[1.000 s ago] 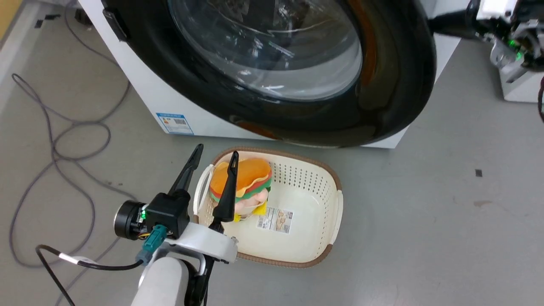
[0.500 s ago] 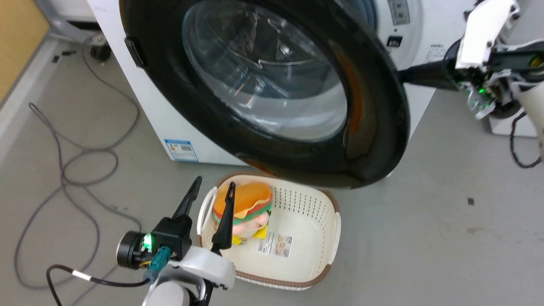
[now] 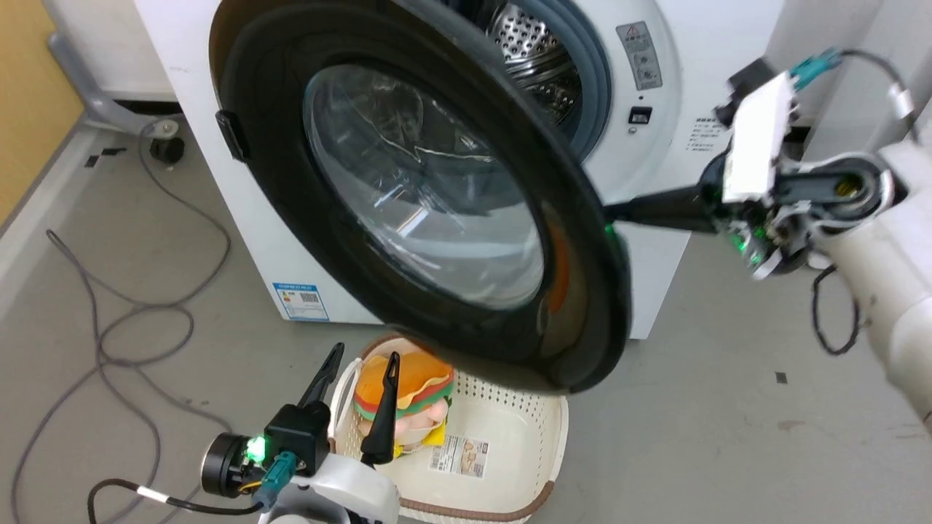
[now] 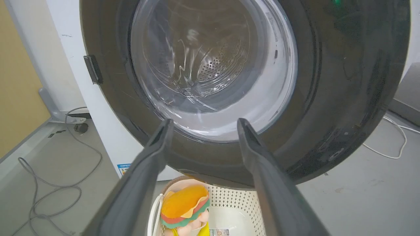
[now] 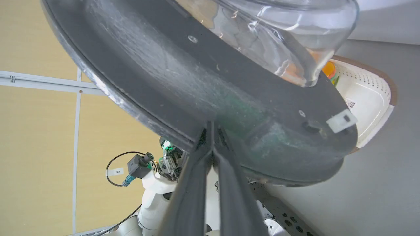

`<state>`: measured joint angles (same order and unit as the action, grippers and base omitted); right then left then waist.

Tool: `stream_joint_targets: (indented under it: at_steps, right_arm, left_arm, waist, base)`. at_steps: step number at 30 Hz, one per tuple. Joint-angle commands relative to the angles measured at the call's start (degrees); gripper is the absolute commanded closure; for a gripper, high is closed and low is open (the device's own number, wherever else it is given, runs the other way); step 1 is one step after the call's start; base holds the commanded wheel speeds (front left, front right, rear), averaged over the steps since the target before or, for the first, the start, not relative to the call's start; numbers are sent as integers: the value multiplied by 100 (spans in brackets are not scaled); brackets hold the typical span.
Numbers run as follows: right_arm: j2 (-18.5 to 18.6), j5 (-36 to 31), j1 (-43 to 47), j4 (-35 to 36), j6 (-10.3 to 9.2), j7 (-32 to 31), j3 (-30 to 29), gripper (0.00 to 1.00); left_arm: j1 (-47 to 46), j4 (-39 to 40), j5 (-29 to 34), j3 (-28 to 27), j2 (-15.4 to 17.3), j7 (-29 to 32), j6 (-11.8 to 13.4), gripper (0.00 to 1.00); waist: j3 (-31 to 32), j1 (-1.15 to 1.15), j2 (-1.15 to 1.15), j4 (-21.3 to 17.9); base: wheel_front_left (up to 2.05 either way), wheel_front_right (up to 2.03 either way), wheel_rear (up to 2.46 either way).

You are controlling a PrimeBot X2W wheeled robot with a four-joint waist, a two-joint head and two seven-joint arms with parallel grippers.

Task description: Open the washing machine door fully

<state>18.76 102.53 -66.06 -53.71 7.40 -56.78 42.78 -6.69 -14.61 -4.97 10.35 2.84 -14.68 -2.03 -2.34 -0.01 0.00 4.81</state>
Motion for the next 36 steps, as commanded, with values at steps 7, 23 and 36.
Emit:
stream_joint_targets:
  at_steps: [7,23,36]
  right_arm:
    - [-248,336,678,725,9,-8,106,100]
    - [-297,961,1412,2290,9,418,749,100]
    - [429,1149,2558,3652,9,3157,-9,0]
  left_arm:
    - [167,-111,103,3,44,-32,-26,0]
    - [330,-182,101,-87,116,-32,19,0]
    - [370,-113,53,-237,138,-32,97,0]
  waist:
    - [231,1,0,51]
    - [325,1,0,219]
    - [264,1,0,9]
  base:
    - [0,0,0]
    - [0,0,0]
    - [0,0,0]
